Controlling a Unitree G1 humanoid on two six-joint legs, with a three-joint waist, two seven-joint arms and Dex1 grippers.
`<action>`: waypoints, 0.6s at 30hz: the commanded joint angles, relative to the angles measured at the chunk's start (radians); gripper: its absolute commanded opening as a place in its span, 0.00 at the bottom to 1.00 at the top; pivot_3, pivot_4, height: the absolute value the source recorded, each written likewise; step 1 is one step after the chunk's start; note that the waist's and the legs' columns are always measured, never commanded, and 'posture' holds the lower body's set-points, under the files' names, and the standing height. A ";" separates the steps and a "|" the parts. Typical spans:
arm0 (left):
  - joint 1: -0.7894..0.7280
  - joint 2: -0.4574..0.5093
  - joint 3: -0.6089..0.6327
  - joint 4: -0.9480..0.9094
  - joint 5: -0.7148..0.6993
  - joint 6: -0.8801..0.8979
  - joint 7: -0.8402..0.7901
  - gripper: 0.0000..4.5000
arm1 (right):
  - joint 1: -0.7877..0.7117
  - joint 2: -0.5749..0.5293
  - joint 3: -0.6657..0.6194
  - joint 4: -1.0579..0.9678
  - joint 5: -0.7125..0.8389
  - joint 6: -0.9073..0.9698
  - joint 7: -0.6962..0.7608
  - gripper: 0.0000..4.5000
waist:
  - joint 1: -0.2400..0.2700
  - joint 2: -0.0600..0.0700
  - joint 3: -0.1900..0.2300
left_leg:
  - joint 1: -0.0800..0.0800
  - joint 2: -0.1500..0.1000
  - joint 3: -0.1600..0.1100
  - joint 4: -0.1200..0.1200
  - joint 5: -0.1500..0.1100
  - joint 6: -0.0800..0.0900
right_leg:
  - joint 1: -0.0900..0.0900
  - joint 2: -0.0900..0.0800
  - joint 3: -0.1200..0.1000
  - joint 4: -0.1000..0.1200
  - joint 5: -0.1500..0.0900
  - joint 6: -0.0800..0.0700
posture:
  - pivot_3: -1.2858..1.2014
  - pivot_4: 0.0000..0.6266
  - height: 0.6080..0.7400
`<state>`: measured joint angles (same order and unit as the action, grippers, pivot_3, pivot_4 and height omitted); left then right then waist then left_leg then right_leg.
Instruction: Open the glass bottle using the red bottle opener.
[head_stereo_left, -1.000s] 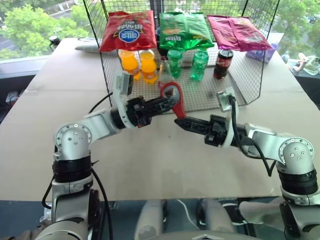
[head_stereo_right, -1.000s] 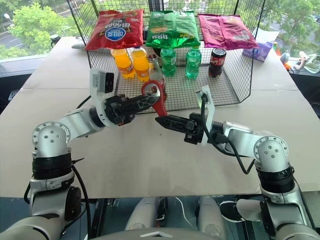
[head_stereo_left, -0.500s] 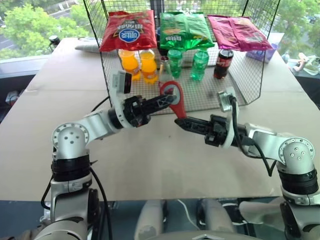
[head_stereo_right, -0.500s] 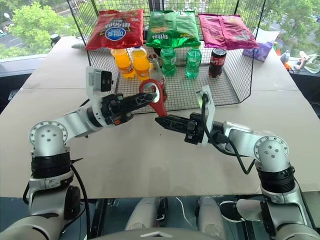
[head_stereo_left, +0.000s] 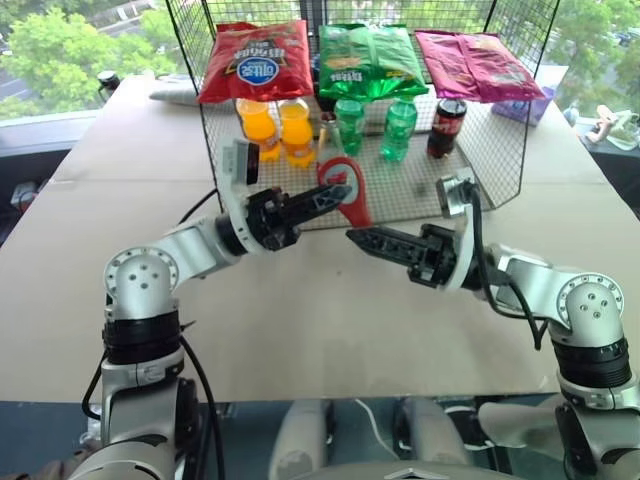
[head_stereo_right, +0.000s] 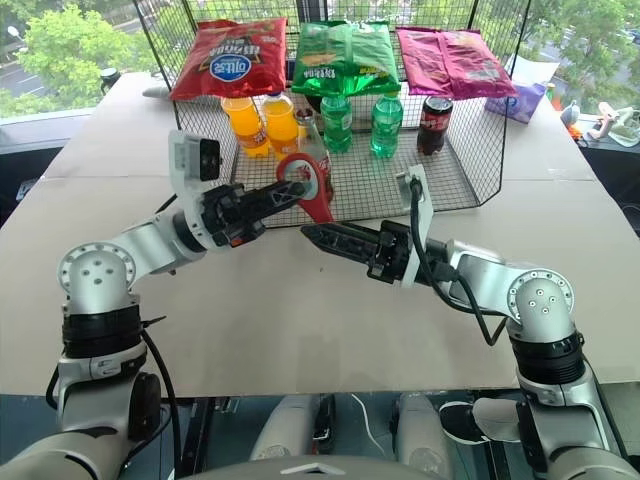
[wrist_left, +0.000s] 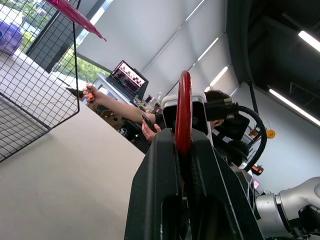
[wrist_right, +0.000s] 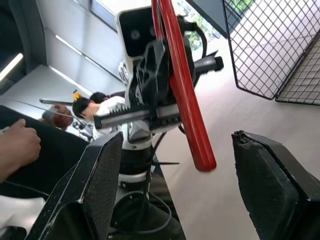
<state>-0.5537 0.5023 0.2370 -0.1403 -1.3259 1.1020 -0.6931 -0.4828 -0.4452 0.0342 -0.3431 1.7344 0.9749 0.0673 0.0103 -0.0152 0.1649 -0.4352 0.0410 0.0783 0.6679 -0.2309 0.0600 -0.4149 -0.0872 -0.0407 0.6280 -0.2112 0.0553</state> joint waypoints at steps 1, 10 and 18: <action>0.010 0.007 0.005 -0.053 -0.004 -0.018 -0.010 0.00 | -0.028 0.005 -0.021 -0.013 0.037 -0.023 -0.002 0.78 | 0.000 0.000 0.000 | 0.000 0.000 0.000 0.000 0.000 0.000 | 0.000 0.000 0.000 0.000 0.000 0.000 | 0.52 0.24 1.00; 0.018 -0.014 0.012 -0.064 -0.022 -0.026 0.017 0.00 | -0.024 0.018 -0.002 -0.026 0.028 -0.020 -0.007 0.55 | 0.000 0.000 0.000 | 0.000 0.000 0.000 0.000 0.000 0.000 | 0.000 0.000 0.000 0.000 0.000 0.000 | 0.52 0.24 1.00; 0.025 -0.024 0.010 -0.071 -0.034 -0.032 0.031 0.00 | -0.022 0.027 0.002 -0.030 0.005 -0.020 -0.013 0.55 | 0.000 0.000 0.000 | 0.000 0.000 0.000 0.000 0.000 0.000 | 0.000 0.000 0.000 0.000 0.000 0.000 | 0.52 0.24 1.00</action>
<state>-0.5288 0.4790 0.2340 -0.1681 -1.3381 1.0842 -0.6613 -0.4954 -0.4210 0.0393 -0.3431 1.7293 0.9691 0.0535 0.0103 -0.0151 0.1650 -0.4353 0.0412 0.0782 0.6678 -0.2309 0.0600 -0.4149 -0.0873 -0.0407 0.6277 -0.2112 0.0553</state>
